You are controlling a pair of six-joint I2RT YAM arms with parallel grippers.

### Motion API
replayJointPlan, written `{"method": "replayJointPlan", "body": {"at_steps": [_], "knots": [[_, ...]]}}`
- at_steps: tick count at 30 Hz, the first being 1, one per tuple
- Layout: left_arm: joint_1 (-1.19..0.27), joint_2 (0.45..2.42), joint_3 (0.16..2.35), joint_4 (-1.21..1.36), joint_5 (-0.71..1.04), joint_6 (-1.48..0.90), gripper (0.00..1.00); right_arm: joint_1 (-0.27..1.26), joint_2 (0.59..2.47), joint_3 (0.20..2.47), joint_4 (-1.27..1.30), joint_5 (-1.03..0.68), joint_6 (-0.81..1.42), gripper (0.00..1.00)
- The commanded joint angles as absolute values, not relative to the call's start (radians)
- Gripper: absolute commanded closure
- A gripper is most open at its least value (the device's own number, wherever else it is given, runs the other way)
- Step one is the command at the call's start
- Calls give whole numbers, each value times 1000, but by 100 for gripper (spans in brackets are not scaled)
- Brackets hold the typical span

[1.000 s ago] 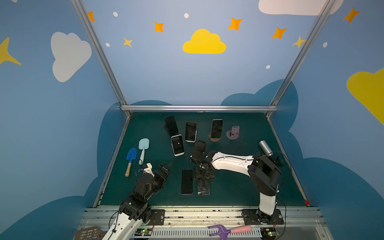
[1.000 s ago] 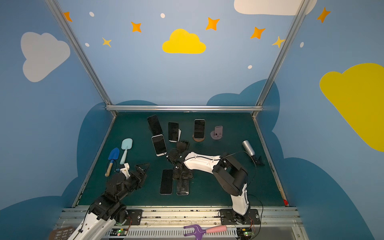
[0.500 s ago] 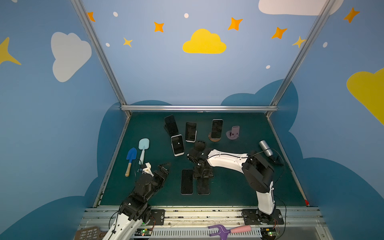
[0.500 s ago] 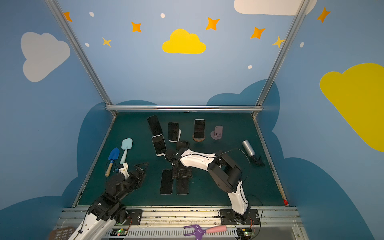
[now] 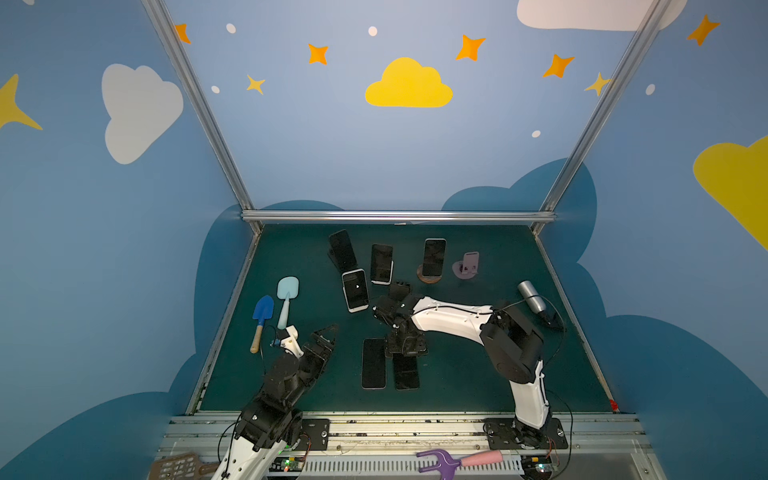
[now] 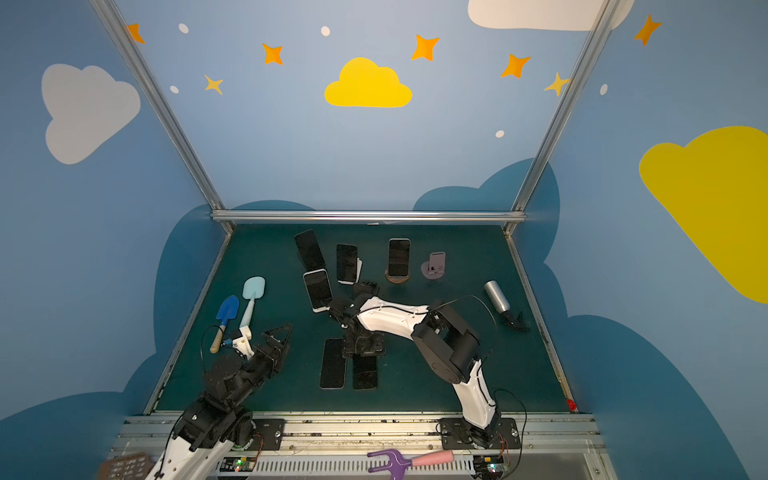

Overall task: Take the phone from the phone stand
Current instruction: 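Lower the held phone flat beside the purple-edged phone with the right gripper, then open the right gripper to release the phone and lift away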

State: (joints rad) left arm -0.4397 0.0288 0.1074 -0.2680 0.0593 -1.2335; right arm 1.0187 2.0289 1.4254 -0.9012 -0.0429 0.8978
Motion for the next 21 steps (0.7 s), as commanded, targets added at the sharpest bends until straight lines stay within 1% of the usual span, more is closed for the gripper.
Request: {"method": "replayJointPlan", "body": {"at_steps": [1, 4, 7, 10, 18, 21], "knots": [[-442, 24, 110, -287, 56, -1229, 0, 1019, 2081, 1328, -903, -116, 942, 21], [-442, 33, 110, -281, 61, -1233, 0, 1022, 2027, 1279, -829, -171, 979, 22], [-442, 48, 109, -269, 66, -1235, 0, 1019, 1992, 1277, -807, -157, 994, 24], [-442, 68, 113, -254, 69, -1239, 0, 1014, 1998, 1293, -803, -141, 988, 26], [-443, 95, 143, -259, 71, -1228, 0, 1009, 2028, 1330, -791, -138, 964, 28], [-442, 97, 144, -256, 69, -1231, 0, 997, 2024, 1326, -763, -165, 968, 28]]}}
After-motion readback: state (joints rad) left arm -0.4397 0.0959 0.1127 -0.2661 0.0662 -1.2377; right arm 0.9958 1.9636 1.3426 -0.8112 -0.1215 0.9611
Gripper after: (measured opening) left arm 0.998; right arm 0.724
